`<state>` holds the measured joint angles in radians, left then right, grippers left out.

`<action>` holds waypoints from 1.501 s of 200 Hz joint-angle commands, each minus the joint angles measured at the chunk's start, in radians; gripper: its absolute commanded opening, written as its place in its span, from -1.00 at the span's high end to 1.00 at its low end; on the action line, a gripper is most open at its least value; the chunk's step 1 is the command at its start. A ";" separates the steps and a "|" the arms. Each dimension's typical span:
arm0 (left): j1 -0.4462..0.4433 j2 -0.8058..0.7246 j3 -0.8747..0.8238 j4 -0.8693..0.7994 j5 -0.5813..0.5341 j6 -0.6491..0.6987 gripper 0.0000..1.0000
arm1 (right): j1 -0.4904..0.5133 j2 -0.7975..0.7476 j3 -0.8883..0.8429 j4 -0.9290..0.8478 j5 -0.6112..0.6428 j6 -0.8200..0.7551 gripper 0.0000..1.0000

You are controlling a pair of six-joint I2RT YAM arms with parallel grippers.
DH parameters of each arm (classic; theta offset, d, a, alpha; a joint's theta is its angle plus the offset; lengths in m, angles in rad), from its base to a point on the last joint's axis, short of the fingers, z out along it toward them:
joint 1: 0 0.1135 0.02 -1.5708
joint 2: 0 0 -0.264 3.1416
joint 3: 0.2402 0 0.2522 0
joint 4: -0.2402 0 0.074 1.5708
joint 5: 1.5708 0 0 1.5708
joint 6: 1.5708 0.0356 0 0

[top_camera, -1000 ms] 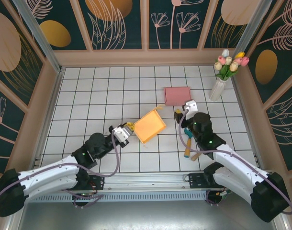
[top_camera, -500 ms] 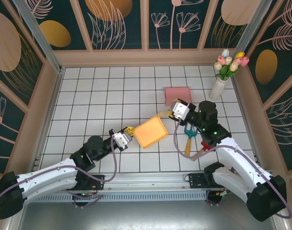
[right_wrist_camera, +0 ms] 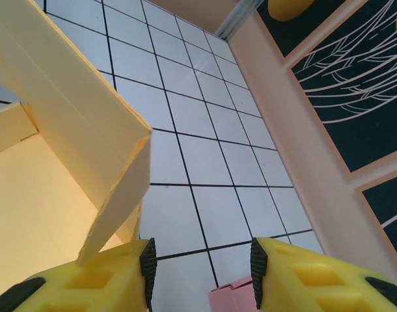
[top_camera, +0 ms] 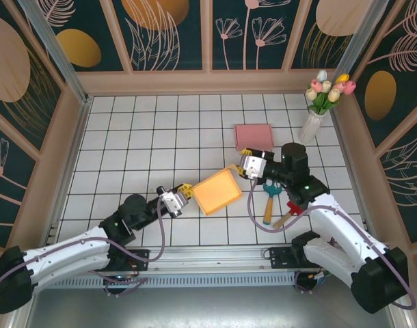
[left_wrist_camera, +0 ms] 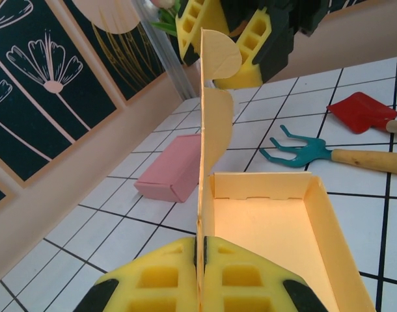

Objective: Fold the paper box

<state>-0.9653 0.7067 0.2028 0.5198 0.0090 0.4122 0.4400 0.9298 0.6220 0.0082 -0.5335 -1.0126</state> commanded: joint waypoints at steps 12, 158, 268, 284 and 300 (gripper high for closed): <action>-0.003 -0.025 -0.007 0.033 0.066 0.005 0.97 | -0.037 0.020 -0.003 -0.037 -0.036 -0.062 0.08; -0.004 -0.052 -0.017 0.033 0.147 0.002 0.97 | 0.022 0.030 0.023 -0.169 -0.293 -0.087 0.08; -0.004 -0.054 -0.010 0.038 0.086 -0.022 0.82 | 0.082 0.024 0.030 -0.209 -0.272 -0.115 0.74; -0.004 -0.060 0.003 0.033 0.058 -0.051 0.58 | 0.080 0.018 0.007 -0.165 -0.222 -0.097 0.87; -0.003 -0.087 0.026 0.018 -0.012 -0.124 0.45 | 0.074 0.011 -0.017 -0.102 -0.172 -0.069 0.94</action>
<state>-0.9653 0.6537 0.1894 0.5240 0.0757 0.3771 0.5194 0.9573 0.6247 -0.1867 -0.7547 -1.1172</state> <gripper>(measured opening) 0.249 0.077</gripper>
